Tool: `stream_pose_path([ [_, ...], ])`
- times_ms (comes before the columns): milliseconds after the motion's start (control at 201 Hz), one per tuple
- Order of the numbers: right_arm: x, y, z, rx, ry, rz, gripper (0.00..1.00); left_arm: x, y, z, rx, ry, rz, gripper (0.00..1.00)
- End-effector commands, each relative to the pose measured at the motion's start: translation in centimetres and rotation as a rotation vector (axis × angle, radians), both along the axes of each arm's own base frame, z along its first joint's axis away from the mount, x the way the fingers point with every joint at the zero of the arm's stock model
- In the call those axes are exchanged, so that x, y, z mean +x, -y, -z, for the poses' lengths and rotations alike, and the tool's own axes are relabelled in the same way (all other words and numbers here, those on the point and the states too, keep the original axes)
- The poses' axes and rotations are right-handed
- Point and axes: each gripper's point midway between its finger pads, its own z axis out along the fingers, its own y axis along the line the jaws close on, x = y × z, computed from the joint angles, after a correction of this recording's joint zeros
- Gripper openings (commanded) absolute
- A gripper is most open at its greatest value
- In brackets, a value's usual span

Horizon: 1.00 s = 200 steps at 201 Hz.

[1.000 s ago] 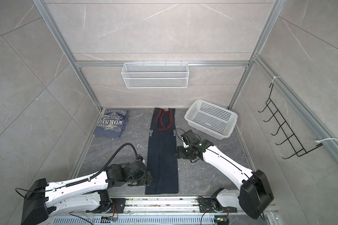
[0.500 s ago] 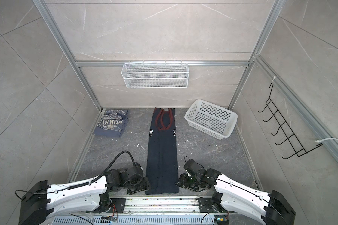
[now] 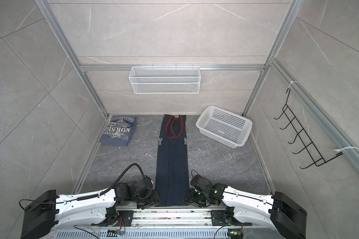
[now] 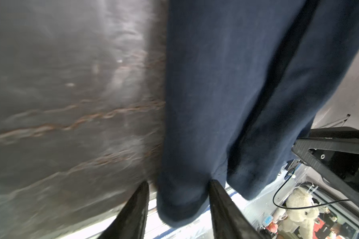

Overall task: Fold and stack the tank tops
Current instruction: 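Grasp the strip's near end with both grippers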

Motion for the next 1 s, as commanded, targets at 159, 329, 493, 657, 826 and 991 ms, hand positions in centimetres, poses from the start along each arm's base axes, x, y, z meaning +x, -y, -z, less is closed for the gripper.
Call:
stream_pose_path([
  [159,0.0,0.4,0.2,-0.048,0.028,0.0,0.14,-0.8,1.2,0.0,0.0,-0.021,0.034,0.29],
  [329,-0.1,0.9,-0.6,-0.093,0.044,0.006,0.02,-0.6,1.2,-0.9,0.006,0.006,0.042,0.11],
  [493,-0.8,2.0,-1.9,-0.141,0.07,0.011,0.0,-0.4,1.3,-4.0,0.044,0.13,0.062,0.01],
  [657,-0.9,1.7,-5.3,-0.089,0.13,0.017,0.0,-0.7,2.2,-6.7,0.014,0.194,0.071,0.0],
  [826,0.3,2.3,-8.4,-0.118,0.213,0.037,0.0,0.5,2.3,-9.4,-0.015,0.265,0.036,0.0],
  [991,2.3,1.5,-11.6,-0.085,0.323,0.066,0.0,3.3,2.4,-13.3,-0.079,0.367,-0.037,0.0],
])
